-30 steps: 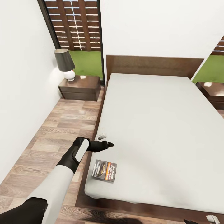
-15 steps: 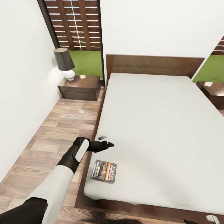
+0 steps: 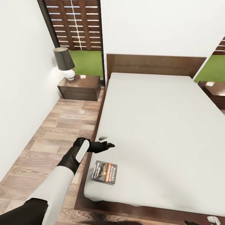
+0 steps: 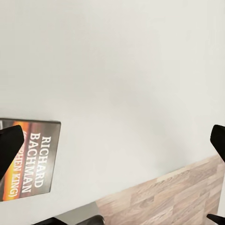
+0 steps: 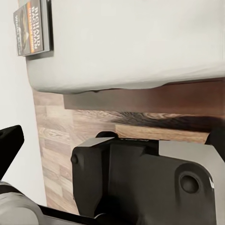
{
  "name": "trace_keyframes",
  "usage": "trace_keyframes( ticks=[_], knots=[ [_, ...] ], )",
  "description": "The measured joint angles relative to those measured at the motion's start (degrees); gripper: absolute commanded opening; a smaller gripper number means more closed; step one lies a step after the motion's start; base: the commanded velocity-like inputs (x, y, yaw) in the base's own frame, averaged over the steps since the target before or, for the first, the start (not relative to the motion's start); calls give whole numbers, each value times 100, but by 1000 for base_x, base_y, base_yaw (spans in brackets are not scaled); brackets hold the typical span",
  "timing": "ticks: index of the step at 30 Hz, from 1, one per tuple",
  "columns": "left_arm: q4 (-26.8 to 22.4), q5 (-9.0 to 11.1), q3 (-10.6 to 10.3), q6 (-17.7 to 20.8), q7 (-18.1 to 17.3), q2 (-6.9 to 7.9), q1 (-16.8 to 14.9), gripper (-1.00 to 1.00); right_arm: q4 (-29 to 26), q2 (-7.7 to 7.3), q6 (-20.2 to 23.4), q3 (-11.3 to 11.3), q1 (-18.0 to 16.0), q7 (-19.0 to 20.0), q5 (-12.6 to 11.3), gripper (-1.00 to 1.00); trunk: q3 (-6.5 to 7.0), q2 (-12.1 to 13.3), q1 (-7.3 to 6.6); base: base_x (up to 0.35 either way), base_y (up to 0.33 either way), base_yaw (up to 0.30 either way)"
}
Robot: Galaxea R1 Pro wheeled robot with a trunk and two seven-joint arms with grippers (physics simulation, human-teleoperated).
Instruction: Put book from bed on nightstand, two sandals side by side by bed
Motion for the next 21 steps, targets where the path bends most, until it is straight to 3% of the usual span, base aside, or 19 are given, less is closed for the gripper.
trace_keyframes(
  ticks=[21],
  knots=[
    [1, 0, 0, 0, 0, 0, 0, 100, -1, 0, 0, 0, 0, -1, 0, 100, -378, -843, 461, 0, 0, 0]
  ],
)
